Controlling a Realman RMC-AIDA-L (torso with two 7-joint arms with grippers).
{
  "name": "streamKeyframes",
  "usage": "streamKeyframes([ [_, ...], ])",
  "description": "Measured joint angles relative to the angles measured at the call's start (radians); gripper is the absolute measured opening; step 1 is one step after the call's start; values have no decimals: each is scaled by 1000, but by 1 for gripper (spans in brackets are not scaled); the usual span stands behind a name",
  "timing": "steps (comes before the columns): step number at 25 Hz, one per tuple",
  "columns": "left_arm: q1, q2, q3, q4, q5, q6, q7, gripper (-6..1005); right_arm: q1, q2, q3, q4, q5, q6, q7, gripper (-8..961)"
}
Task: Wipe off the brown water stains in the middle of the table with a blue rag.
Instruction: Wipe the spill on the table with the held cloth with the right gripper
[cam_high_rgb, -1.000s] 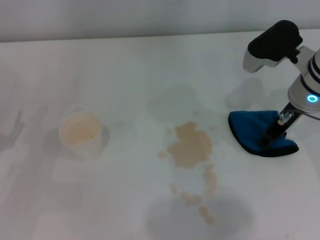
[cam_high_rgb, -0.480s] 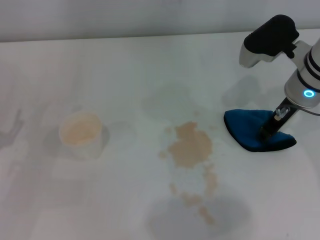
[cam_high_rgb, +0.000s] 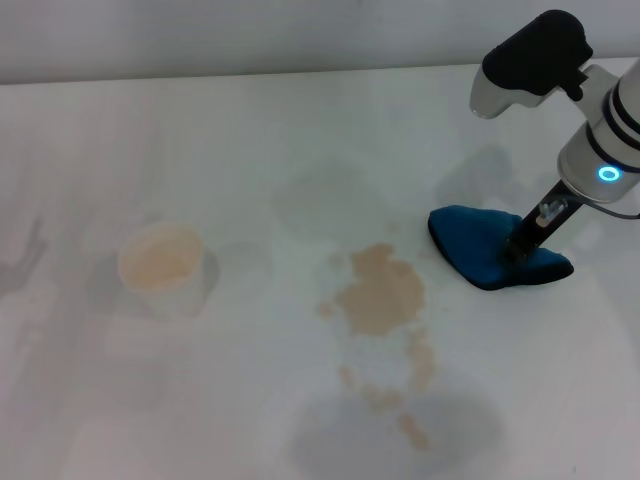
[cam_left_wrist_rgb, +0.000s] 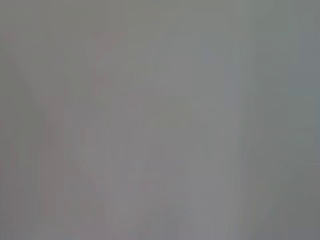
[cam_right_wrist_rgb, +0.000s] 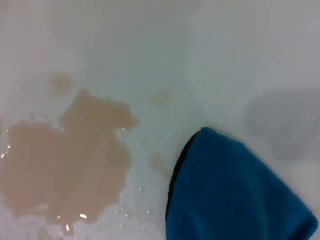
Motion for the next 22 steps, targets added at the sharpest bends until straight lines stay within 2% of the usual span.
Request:
streamKeyframes([
  [13, 7, -3, 0, -1, 5, -8, 0, 879, 17, 4, -12, -24, 73, -83, -34, 194],
  [22, 7, -2, 0, 0, 7, -12, 0, 879, 78, 8, -99, 51, 87, -157, -27, 195],
])
